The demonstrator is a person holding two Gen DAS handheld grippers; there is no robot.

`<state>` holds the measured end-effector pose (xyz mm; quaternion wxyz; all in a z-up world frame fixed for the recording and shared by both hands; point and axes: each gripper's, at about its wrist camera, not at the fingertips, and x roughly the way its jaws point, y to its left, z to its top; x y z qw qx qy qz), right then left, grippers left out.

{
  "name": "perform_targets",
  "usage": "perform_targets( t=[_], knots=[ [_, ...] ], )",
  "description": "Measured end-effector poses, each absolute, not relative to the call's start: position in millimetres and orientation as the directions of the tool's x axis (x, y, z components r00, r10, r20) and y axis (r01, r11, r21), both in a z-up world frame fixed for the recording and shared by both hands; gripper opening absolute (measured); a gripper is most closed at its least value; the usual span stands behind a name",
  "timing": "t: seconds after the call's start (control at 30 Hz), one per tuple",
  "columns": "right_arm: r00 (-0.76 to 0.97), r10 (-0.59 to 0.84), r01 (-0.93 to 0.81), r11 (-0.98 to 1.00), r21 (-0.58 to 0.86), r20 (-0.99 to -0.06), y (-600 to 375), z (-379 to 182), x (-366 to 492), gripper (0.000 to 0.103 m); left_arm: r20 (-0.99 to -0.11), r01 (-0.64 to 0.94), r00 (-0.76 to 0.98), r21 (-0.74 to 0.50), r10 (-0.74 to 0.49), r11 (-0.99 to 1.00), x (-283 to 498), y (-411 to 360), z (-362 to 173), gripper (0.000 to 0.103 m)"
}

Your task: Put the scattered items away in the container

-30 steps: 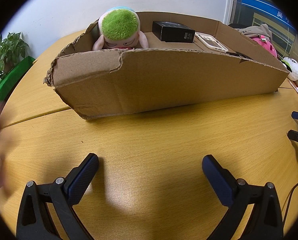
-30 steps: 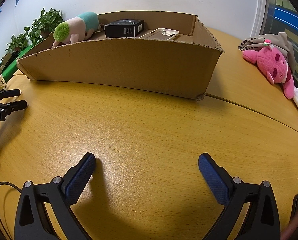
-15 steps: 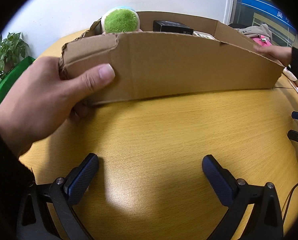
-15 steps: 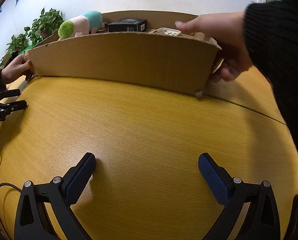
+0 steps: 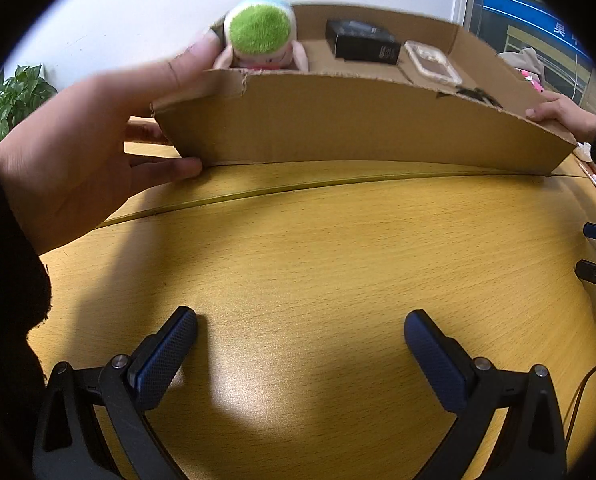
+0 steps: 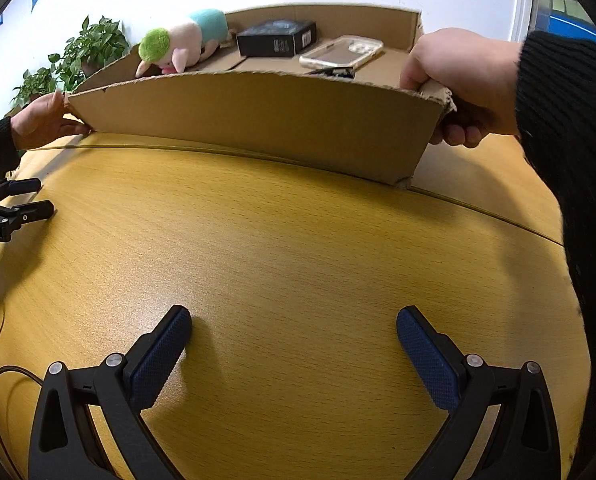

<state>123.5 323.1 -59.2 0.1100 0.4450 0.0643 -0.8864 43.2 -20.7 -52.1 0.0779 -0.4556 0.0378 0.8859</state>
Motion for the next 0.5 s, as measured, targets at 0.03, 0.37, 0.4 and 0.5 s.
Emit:
perform_targets(
  t=[0.03, 0.37, 0.4, 0.5],
  knots=[
    [-0.580, -0.138, 0.252, -0.968, -0.016, -0.803, 323.1, -59.2, 123.5, 0.103, -0.813, -0.173, -0.573, -0.004, 0.104, -0.985, 43.3, -20.9, -52.3, 0.103],
    [-0.580, -0.138, 0.252, -0.968, -0.016, -0.803, 323.1, -59.1, 123.5, 0.103, -0.813, -0.174, -0.573, -0.004, 0.105, -0.985, 43.3, -20.3, -52.2, 0.103],
    [-0.580, -0.138, 0.252, -0.968, -0.016, -0.803, 323.1, -59.2, 123.5, 0.103, -0.813, -0.175, -0.573, -0.004, 0.105, -0.985, 43.3, -20.3, -52.3, 0.103],
    [-0.579, -0.136, 0.248, -0.969, -0.015, -0.804, 322.6, -58.7, 123.3, 0.103, -0.813, -0.176, -0.573, -0.004, 0.106, -0.984, 43.3, -20.5, -52.4, 0.103]
  ],
)
